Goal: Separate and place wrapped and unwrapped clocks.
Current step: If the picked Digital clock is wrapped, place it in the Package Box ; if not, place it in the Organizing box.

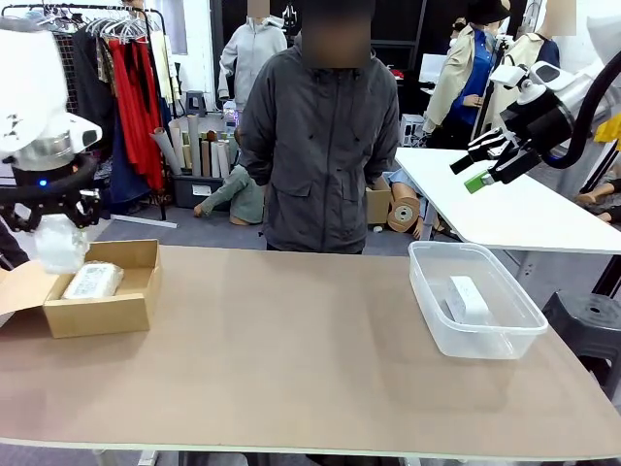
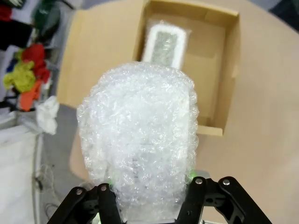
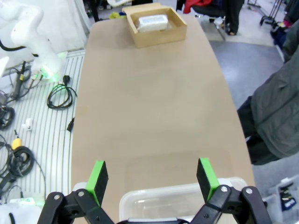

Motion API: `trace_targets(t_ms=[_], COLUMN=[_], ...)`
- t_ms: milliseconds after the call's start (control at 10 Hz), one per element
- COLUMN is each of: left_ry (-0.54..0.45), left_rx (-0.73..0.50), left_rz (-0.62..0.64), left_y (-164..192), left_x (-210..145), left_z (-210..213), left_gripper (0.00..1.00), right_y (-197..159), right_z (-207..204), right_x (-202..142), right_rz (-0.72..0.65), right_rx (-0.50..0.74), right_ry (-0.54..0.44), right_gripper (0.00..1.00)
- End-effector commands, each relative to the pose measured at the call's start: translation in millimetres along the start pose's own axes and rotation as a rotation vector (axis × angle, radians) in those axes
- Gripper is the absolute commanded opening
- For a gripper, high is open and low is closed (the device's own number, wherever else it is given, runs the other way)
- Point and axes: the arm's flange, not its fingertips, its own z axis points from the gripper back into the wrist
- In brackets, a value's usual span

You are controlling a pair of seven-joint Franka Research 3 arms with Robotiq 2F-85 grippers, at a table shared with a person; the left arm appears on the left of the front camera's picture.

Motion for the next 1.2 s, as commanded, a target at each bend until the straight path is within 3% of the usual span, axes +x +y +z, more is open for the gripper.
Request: trace_targets(t_ms=[0, 400, 500, 600, 1100], left_ry=[0.046, 0.084, 0.080, 0.090, 0.093], left_rx=[-0.097, -0.009, -0.005, -0.048, -0.039], left_rz=[-0.068, -0.092, -0.052, -0.098, -0.092], left_y=[4.1, -23.5, -27.8, -19.8, -23.8], left_x=[19.4, 52.7, 57.1, 39.9, 44.3], left_z=[-22.9, -85.0, -84.1, -86.7, -90.8], left_gripper=[0.00, 0.00, 0.00, 0.00, 0.00], right_y=[0.9, 0.9, 0.9, 0.9, 0.9], right_z=[1.1, 1.1, 1.1, 1.1, 1.1], right_x=[0.1, 0.1, 0.1, 0.1, 0.1], right_rz=[0.025, 0.025, 0.025, 0.025, 0.025], right_rx=[0.001, 0.001, 0.001, 0.001, 0.001], right_ry=[0.009, 0.009, 0.009, 0.009, 0.009], right_gripper=[1.00, 1.00, 1.00, 1.00, 1.00])
